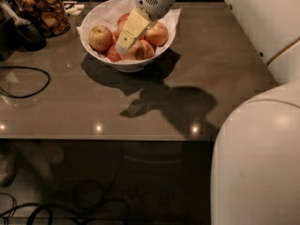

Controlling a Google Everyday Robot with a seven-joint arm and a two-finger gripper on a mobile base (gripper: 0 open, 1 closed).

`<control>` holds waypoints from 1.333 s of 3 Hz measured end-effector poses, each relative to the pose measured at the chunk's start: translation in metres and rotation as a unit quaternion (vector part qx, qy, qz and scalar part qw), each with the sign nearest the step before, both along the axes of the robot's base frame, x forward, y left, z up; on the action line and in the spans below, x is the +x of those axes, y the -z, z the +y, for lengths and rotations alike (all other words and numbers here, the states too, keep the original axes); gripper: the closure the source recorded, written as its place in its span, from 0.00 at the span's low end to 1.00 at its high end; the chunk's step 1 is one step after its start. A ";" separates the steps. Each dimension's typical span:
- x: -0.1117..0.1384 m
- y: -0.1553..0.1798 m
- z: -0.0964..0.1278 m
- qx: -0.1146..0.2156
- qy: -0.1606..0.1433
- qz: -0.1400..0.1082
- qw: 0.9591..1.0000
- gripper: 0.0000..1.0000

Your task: Pick apple from white bowl

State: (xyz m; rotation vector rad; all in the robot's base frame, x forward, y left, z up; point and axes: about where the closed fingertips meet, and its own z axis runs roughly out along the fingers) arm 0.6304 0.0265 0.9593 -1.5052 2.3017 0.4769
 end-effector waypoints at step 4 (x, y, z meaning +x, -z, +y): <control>0.012 0.004 0.004 0.014 0.018 -0.005 1.000 0.00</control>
Offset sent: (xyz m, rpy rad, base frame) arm 0.0105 -0.0072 -0.0049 -0.0002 -0.0071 -0.0426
